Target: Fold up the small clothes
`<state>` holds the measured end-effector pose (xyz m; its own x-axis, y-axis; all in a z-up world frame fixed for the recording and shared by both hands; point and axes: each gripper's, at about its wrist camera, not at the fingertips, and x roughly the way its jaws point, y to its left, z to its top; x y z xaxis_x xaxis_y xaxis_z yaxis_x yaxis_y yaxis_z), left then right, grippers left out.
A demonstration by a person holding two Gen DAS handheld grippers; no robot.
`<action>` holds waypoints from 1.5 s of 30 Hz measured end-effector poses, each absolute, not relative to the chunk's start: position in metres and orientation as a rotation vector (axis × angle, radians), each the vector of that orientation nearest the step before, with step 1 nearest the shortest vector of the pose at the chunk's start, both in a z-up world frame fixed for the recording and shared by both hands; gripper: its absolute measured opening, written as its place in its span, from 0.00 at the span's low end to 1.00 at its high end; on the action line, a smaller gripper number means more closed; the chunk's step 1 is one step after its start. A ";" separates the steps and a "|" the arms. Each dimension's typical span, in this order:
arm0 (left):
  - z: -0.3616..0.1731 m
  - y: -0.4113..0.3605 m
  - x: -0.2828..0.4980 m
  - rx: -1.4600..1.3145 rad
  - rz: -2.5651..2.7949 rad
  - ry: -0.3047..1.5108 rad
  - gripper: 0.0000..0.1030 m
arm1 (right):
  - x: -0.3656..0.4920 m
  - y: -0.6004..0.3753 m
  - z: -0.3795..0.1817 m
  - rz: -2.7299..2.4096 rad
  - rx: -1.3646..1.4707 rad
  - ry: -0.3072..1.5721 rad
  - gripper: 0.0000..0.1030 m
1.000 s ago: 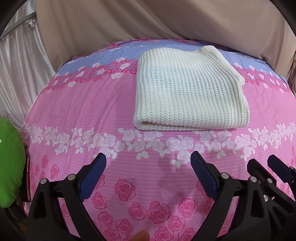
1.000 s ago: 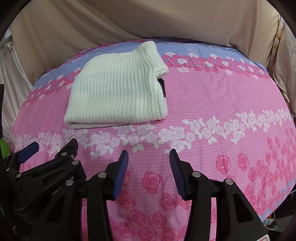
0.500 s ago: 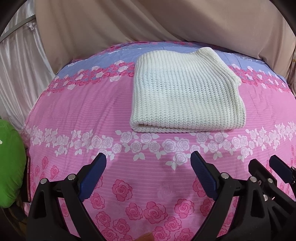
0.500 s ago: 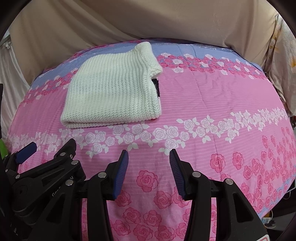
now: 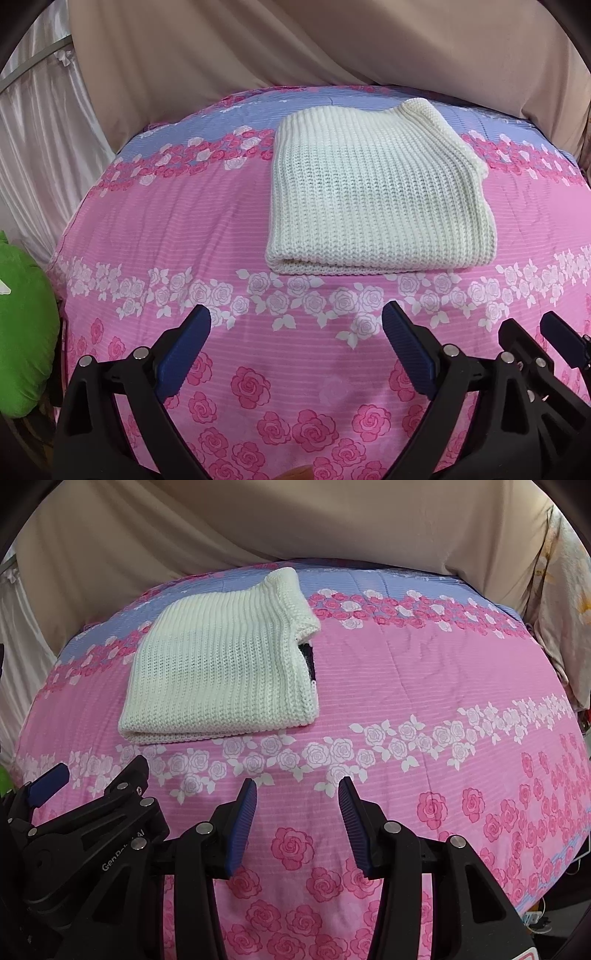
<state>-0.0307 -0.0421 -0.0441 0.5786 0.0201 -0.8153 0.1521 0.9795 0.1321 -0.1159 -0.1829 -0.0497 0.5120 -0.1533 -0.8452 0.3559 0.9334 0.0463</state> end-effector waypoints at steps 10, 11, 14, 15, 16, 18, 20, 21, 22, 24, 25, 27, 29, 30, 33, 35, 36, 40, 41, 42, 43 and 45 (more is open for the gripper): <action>-0.047 -0.041 -0.028 0.188 -0.072 0.969 0.90 | -0.112 -0.182 -0.052 -0.311 0.227 0.998 0.45; -0.047 -0.041 -0.027 0.188 -0.070 0.971 0.90 | -0.112 -0.182 -0.052 -0.311 0.226 0.996 0.45; -0.045 -0.040 -0.028 0.187 -0.077 0.964 0.89 | -0.112 -0.180 -0.051 -0.313 0.223 0.992 0.45; -0.045 -0.040 -0.028 0.184 -0.079 0.963 0.89 | -0.112 -0.180 -0.051 -0.312 0.225 0.991 0.45; -0.045 -0.039 -0.028 0.180 -0.081 0.963 0.89 | -0.112 -0.180 -0.050 -0.311 0.226 0.990 0.45; -0.044 -0.038 -0.028 0.171 -0.085 0.965 0.89 | -0.111 -0.180 -0.050 -0.310 0.225 0.988 0.45; -0.044 -0.036 -0.027 0.156 -0.091 0.961 0.90 | -0.111 -0.179 -0.049 -0.308 0.224 0.986 0.45; -0.043 -0.035 -0.027 0.151 -0.092 0.959 0.91 | -0.111 -0.178 -0.048 -0.309 0.225 0.985 0.45; -0.043 -0.034 -0.026 0.147 -0.092 0.956 0.92 | -0.111 -0.178 -0.047 -0.309 0.227 0.983 0.45; -0.042 -0.033 -0.026 0.147 -0.082 0.955 0.95 | -0.111 -0.178 -0.045 -0.308 0.230 0.977 0.45; -0.042 -0.033 -0.026 0.144 -0.083 0.958 0.95 | -0.111 -0.178 -0.045 -0.307 0.232 0.976 0.45; -0.039 -0.032 -0.026 0.141 -0.085 0.957 0.95 | -0.111 -0.177 -0.044 -0.303 0.233 0.974 0.45; -0.032 -0.030 -0.027 0.137 -0.087 0.948 0.95 | -0.111 -0.176 -0.042 -0.303 0.229 0.971 0.45; -0.026 -0.030 -0.029 0.134 -0.088 0.936 0.95 | -0.112 -0.175 -0.039 -0.303 0.223 0.965 0.45; -0.010 -0.027 -0.033 0.108 -0.078 0.874 0.95 | -0.114 -0.174 -0.023 -0.293 0.220 0.948 0.45; -0.023 -0.031 -0.026 0.130 -0.073 0.924 0.95 | -0.118 -0.176 -0.012 -0.308 0.214 0.899 0.53; -0.030 -0.030 -0.022 0.133 -0.074 0.958 0.95 | -0.117 -0.176 -0.013 -0.316 0.207 0.891 0.56; -0.037 -0.028 -0.026 0.123 -0.070 0.944 0.95 | -0.109 -0.181 -0.037 -0.308 0.264 0.986 0.56; -0.036 -0.029 -0.027 0.131 -0.067 0.934 0.95 | -0.110 -0.181 -0.038 -0.310 0.262 0.982 0.56; -0.036 -0.029 -0.026 0.138 -0.065 0.932 0.95 | -0.110 -0.180 -0.037 -0.315 0.252 0.975 0.56; -0.038 -0.029 -0.024 0.139 -0.064 0.940 0.95 | -0.110 -0.179 -0.037 -0.321 0.242 0.968 0.56; -0.040 -0.029 -0.022 0.137 -0.066 0.943 0.95 | -0.109 -0.179 -0.038 -0.327 0.236 0.969 0.56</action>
<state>-0.0219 -0.0290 -0.0404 0.5862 0.0034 -0.8101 0.1163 0.9893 0.0883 -0.1091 -0.1790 -0.0385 0.5237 -0.1661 -0.8355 0.3743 0.9259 0.0506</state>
